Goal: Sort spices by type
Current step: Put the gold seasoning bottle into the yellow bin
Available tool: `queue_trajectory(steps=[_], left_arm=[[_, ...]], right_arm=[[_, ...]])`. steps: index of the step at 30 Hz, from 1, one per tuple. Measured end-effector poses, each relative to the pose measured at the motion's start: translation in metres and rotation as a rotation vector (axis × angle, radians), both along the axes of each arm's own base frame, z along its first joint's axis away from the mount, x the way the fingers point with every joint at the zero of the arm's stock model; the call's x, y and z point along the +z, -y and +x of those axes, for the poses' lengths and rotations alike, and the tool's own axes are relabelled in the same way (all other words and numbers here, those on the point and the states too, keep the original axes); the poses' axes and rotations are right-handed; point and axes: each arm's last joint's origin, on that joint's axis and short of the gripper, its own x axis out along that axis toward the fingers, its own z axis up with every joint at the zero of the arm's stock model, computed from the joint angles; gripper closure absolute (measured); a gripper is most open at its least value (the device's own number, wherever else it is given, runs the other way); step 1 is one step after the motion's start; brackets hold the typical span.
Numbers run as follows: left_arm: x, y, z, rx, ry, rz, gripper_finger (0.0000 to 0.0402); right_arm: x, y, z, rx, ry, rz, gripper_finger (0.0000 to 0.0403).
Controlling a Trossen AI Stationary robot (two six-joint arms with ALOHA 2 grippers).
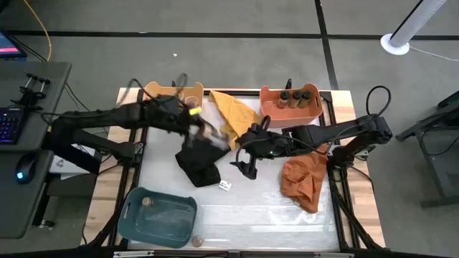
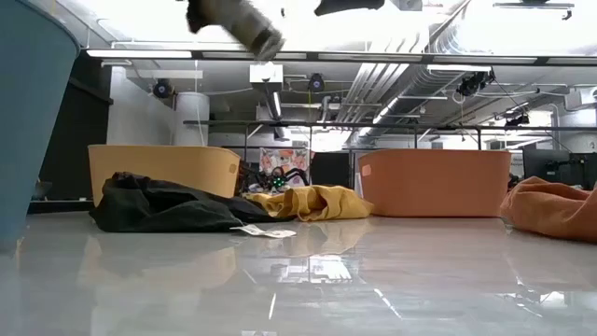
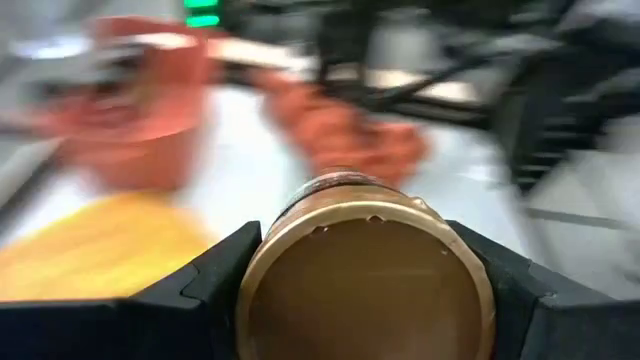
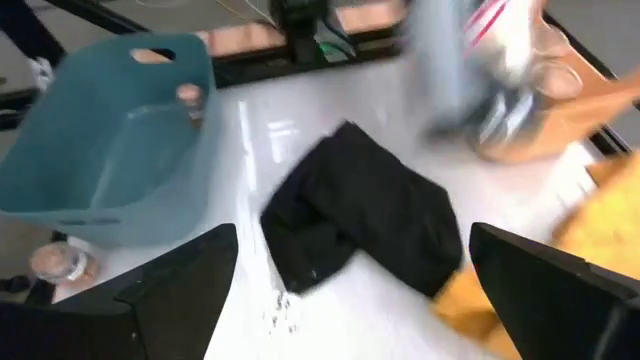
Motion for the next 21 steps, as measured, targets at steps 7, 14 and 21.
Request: queue_trajectory(steps=[7, 14, 21], left_arm=[[0.005, -0.038, -0.063, 0.594, -0.204, 0.199, 0.0162], [-0.020, -0.085, -0.084, 0.892, -0.471, 0.081, 0.0162], [-0.050, -0.120, -0.075, 0.924, -0.647, -0.038, 0.0162]], right_arm=[[-0.002, 0.019, -0.009, -0.170, -0.071, 0.008, 0.0013], [-0.003, 0.032, -0.007, -0.230, -0.068, 0.086, 0.0012], [-0.003, 0.034, -0.007, -0.239, -0.067, 0.091, 0.0012]])
